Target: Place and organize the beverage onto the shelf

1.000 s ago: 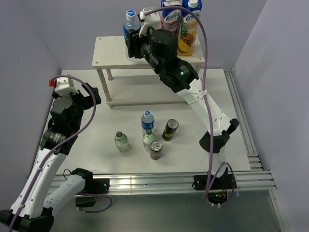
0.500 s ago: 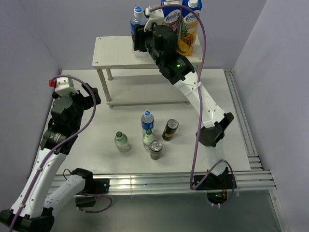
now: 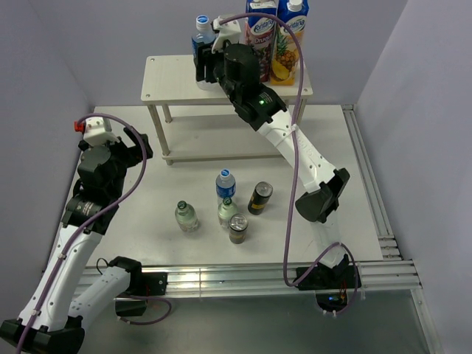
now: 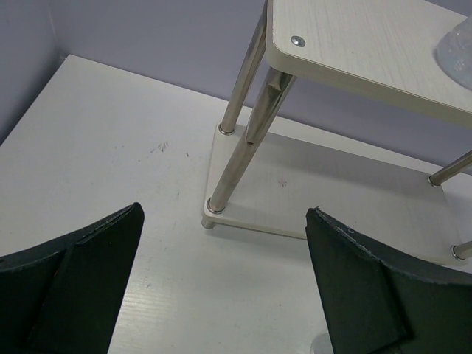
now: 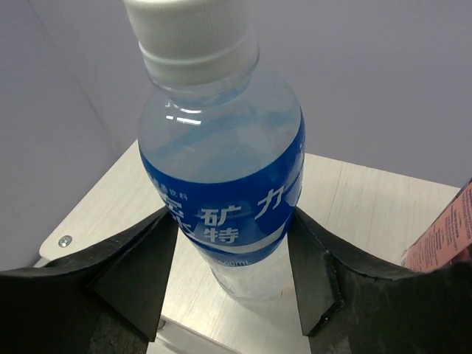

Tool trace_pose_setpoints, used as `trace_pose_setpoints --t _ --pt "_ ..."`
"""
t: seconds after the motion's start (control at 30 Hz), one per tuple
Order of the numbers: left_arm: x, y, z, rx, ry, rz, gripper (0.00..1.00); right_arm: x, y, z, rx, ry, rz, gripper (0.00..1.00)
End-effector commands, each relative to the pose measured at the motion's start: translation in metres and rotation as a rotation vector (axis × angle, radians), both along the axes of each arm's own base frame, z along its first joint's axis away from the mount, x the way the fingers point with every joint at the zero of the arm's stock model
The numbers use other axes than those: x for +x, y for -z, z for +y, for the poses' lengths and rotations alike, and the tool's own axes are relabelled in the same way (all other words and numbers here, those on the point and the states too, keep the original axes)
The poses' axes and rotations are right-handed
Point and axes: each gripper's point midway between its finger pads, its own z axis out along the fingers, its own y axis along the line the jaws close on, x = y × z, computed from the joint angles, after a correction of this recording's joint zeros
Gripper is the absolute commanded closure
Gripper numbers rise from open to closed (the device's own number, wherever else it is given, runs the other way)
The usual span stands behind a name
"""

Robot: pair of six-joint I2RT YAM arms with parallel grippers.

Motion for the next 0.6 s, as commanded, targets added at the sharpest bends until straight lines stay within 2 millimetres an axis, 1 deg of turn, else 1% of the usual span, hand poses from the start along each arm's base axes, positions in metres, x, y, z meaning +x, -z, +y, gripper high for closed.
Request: trace_pose_setpoints --t 0.0,0.03,0.1,0.13,0.2,0.23,0.27,0.3,0.33,0.37,0.4,0.43,0.47,0.5,0.53,0.57 --pt "0.003 -0.011 0.001 0.000 0.003 -0.043 0.02 -0.011 -0.061 -0.010 0.136 0.009 -0.144 0.33" --pt "0.003 -0.011 0.000 -0.002 0.004 -0.041 0.02 -0.011 -0.061 -0.011 0.135 0.014 -0.145 0.30" --pt "0.004 -0.010 0.001 0.000 0.001 -0.040 0.02 -0.010 -0.057 -0.011 0.130 0.019 -0.137 0.26" --pt "0.004 -0.010 0.001 -0.001 0.001 -0.039 0.02 -0.011 -0.057 -0.012 0.126 0.021 -0.137 0.22" --pt "0.004 -0.009 0.002 0.002 -0.003 -0.037 0.02 -0.011 -0.054 -0.012 0.124 0.026 -0.127 0.19" --pt "0.004 -0.010 0.003 0.001 -0.005 -0.040 0.02 -0.012 -0.057 -0.016 0.130 0.030 -0.130 0.15" --pt "0.003 -0.011 0.003 0.002 -0.006 -0.043 0.02 -0.011 -0.051 -0.014 0.121 0.032 -0.118 0.15" --pt "0.004 -0.010 0.004 0.002 -0.008 -0.041 0.02 -0.013 -0.050 -0.016 0.124 0.036 -0.114 0.14" --pt "0.004 -0.010 0.004 0.002 -0.006 -0.041 0.02 -0.018 -0.057 -0.022 0.134 0.040 -0.120 0.12" --pt "0.004 -0.010 0.001 0.004 0.008 -0.039 0.02 -0.018 -0.047 -0.020 0.124 0.040 -0.101 0.12" --pt "0.005 -0.011 -0.002 0.004 0.029 -0.042 0.01 -0.021 -0.046 -0.022 0.133 0.047 -0.092 0.12" --pt "0.005 -0.010 -0.008 0.005 0.060 -0.041 0.01 -0.031 -0.058 -0.032 0.152 0.054 -0.104 0.11" --pt "0.004 -0.013 -0.022 0.009 0.146 -0.053 0.01 -0.034 -0.043 -0.028 0.137 0.053 -0.081 0.10" --pt "0.003 -0.013 -0.031 0.009 0.194 -0.056 0.01 -0.040 -0.041 -0.031 0.145 0.056 -0.074 0.10" --pt "0.002 -0.012 -0.039 0.010 0.243 -0.058 0.01 -0.058 -0.058 -0.045 0.175 0.069 -0.095 0.10" --pt "0.000 -0.015 -0.050 0.010 0.306 -0.074 0.01 -0.060 -0.035 -0.043 0.151 0.074 -0.070 0.10"
